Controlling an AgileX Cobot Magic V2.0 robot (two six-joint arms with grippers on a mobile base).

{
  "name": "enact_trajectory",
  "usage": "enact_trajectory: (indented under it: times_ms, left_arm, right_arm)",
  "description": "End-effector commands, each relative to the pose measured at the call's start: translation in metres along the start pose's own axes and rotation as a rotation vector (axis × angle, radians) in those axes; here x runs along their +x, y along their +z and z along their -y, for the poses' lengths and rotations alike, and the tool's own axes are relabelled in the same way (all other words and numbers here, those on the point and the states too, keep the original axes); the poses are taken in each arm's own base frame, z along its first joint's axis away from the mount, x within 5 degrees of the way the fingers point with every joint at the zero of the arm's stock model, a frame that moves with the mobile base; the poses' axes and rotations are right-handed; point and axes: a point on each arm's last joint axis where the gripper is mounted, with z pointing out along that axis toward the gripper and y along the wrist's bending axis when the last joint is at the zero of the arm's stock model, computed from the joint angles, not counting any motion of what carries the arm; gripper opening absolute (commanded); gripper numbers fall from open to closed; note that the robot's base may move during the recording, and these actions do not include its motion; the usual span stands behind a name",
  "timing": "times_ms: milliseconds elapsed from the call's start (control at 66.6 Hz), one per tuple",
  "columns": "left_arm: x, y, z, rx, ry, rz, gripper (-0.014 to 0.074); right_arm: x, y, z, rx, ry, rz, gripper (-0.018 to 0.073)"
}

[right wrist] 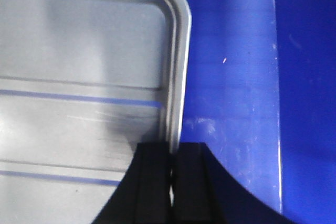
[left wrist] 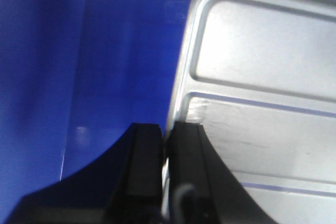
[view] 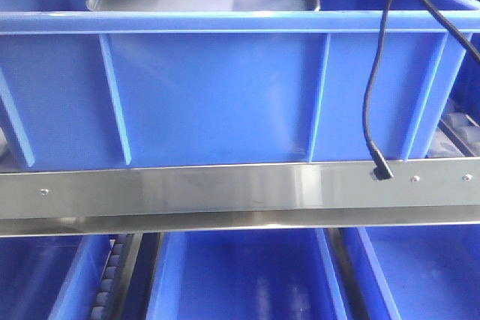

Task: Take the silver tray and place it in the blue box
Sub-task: 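Raise the tray over the blue bin rim and lower it inside, then open both grippers to release the tray in the bin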

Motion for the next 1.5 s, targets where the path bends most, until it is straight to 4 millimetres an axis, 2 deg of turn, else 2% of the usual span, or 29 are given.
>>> enact_trajectory:
  times_ms: [0,420,481,616,676,736,826,1126,1201,1306,1336,1487]
  left_arm:
    - [-0.021,-0.033,0.015,0.155,-0.051,0.156,-0.0006]
    - [-0.021,-0.031,0.013,0.134,-0.026,0.168,-0.0006]
    - [-0.022,-0.031,0.012,0.121,-0.011,0.175,0.0004]
    - [-0.023,-0.031,0.009,0.103,-0.006,0.175,0.0172]
    - [-0.022,-0.03,0.007,0.084,-0.003,0.161,0.0227]
    - [-0.022,-0.029,0.001,0.053,-0.004,0.144,0.0238]
    - [-0.022,-0.028,-0.006,0.029,-0.018,0.124,0.0234]
    - [-0.022,-0.028,-0.006,0.026,-0.016,0.125,0.0227]
    - [-0.022,-0.028,-0.006,0.029,-0.014,0.126,0.0149]
    - [-0.022,-0.028,-0.005,0.035,-0.016,0.131,-0.0014]
    - [-0.023,-0.028,-0.005,0.04,-0.016,0.138,-0.0011]
    - [-0.025,-0.028,-0.003,0.053,-0.01,0.164,-0.0009]
  right_arm:
    - [-0.024,-0.039,-0.012,-0.163,0.024,0.197,0.0057]
    - [-0.024,-0.039,-0.012,-0.161,0.024,0.194,0.0064]
    - [-0.024,-0.039,-0.012,-0.162,0.025,0.194,0.0102]
    - [-0.023,-0.039,-0.011,-0.159,0.025,0.189,0.03]
    - [-0.022,-0.039,-0.01,-0.149,0.026,0.178,0.0359]
    - [-0.022,-0.039,-0.008,-0.137,0.027,0.164,0.0378]
    - [-0.021,-0.039,-0.008,-0.131,0.027,0.156,0.0377]
    - [-0.023,-0.038,-0.006,-0.134,0.032,0.171,0.0361]
    - [-0.023,-0.038,-0.006,-0.134,0.033,0.17,0.0278]
    - [-0.024,-0.039,-0.006,-0.137,0.033,0.174,0.0088]
    - [-0.024,-0.039,-0.006,-0.14,0.033,0.179,0.0036]
    - [-0.027,-0.039,-0.008,-0.159,0.033,0.206,0.0056]
